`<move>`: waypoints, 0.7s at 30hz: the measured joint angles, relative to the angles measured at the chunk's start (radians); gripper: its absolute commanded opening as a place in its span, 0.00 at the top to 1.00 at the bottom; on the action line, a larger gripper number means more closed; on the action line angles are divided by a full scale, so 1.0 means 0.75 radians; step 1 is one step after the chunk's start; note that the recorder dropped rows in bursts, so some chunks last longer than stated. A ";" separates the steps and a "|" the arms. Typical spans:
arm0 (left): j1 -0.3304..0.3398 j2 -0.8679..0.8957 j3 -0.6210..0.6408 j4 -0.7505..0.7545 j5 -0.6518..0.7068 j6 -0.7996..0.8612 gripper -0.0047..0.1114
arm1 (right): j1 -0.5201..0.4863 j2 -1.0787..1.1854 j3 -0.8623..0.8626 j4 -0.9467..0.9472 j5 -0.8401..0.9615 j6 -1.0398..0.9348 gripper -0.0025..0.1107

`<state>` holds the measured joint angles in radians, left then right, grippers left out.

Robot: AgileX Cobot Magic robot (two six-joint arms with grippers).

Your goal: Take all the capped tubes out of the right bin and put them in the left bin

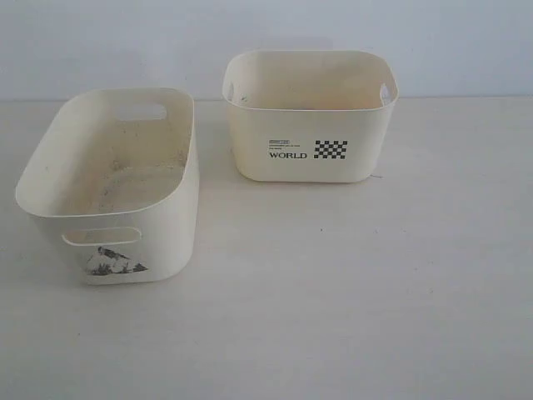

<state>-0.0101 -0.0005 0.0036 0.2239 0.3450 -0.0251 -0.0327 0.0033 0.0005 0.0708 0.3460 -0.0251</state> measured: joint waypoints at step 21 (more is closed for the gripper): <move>0.000 0.000 0.000 0.000 0.000 0.000 0.92 | 0.000 0.000 0.000 0.000 -0.067 0.000 0.98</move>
<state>-0.0101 -0.0005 0.0036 0.2239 0.3450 -0.0251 -0.0327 0.0033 0.0005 0.0708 0.2954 -0.0251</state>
